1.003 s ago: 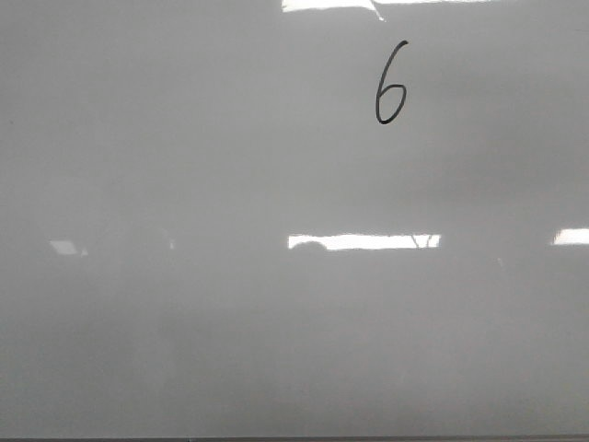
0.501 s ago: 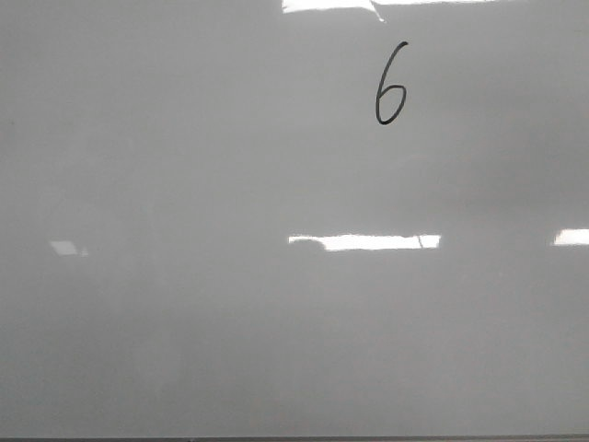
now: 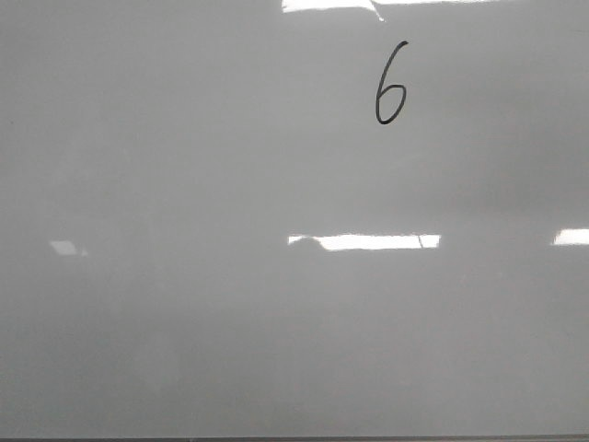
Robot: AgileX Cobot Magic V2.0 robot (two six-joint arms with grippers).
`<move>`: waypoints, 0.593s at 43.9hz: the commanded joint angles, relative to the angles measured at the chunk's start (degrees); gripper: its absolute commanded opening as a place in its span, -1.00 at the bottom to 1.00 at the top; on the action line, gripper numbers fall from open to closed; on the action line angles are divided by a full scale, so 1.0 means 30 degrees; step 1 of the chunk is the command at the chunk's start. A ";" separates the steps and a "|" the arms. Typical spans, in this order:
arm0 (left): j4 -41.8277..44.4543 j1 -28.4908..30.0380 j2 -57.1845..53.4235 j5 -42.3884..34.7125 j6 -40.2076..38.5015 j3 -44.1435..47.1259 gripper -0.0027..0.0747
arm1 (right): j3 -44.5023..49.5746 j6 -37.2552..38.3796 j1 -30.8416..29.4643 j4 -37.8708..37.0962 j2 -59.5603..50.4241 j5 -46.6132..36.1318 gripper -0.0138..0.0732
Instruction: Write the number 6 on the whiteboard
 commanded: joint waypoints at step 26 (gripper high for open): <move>0.0774 -0.0101 0.0023 -0.1262 -0.1072 -0.0434 -0.98 | -0.0640 0.0022 -0.0058 -0.0360 0.0058 -0.1180 -0.96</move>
